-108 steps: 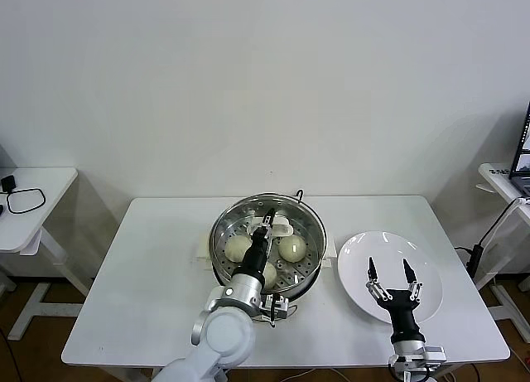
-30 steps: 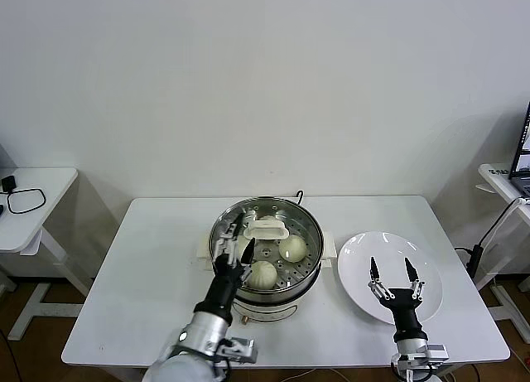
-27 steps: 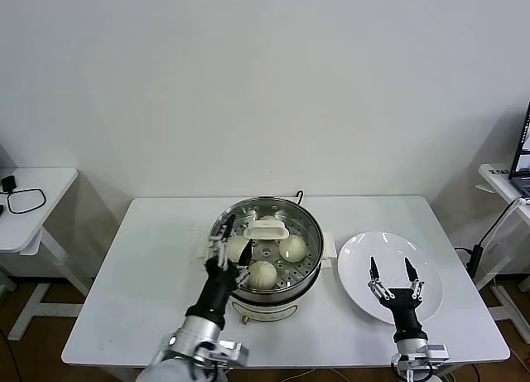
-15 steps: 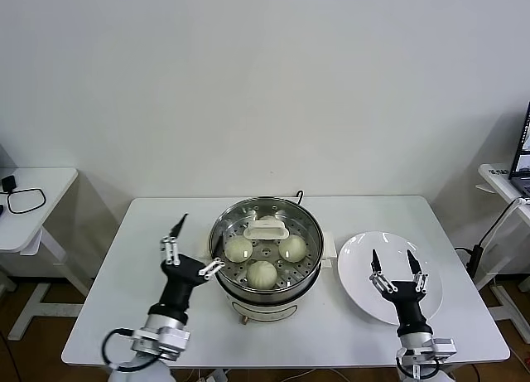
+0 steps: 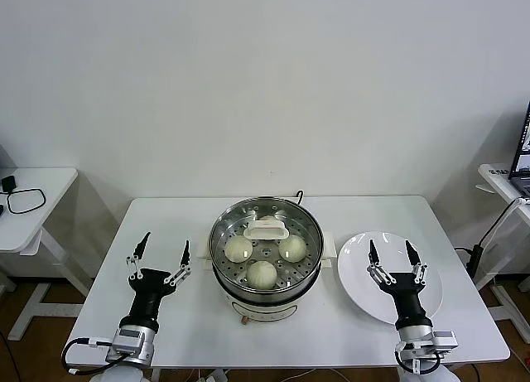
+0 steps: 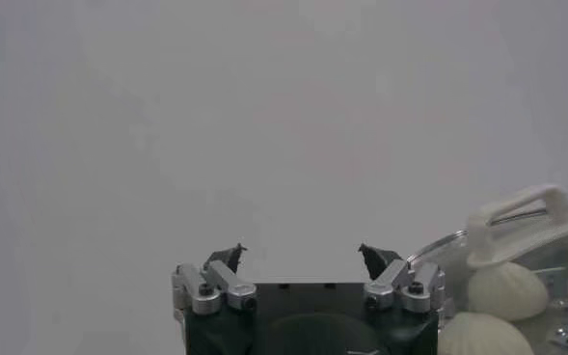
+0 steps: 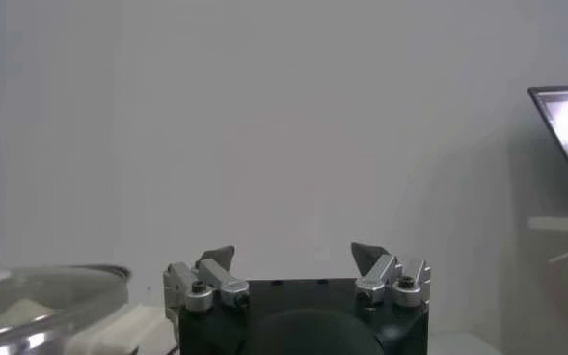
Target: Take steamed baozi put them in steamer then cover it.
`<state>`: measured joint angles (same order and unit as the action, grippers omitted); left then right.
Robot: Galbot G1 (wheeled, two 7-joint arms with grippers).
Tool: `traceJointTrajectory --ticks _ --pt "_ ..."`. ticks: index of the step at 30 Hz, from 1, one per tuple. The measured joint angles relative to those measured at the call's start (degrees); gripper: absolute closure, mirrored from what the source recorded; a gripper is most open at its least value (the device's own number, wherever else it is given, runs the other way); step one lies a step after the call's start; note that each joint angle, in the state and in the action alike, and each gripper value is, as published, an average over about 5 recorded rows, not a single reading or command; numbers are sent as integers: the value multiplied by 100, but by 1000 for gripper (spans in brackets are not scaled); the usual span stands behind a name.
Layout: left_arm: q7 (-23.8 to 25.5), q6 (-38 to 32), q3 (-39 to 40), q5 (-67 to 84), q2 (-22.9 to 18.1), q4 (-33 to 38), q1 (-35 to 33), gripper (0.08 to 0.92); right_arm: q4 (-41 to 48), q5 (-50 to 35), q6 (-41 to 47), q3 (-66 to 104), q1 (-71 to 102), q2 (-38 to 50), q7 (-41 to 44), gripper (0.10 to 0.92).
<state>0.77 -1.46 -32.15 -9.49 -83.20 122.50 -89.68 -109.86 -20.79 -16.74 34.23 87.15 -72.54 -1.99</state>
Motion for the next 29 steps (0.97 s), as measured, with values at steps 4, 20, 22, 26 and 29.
traceJointTrajectory --ticks 4,20,22,26,29 --pt "29 -79 -78 160 -44 -63 -68 177 -68 33 58 0 7 -7 -21 203" --pt "106 -280 -179 426 -125 -205 -239 177 -235 205 310 -3 6 -15 -94 203" --pt "122 -288 -189 439 -123 -214 -243 177 -253 217 334 -3 5 -17 -102 203" --pt "141 -308 -202 463 -123 -230 -242 177 -295 243 387 -3 7 -23 -114 203" --pt "146 -319 -206 474 -126 -240 -240 177 -313 258 410 -3 8 -30 -118 203"
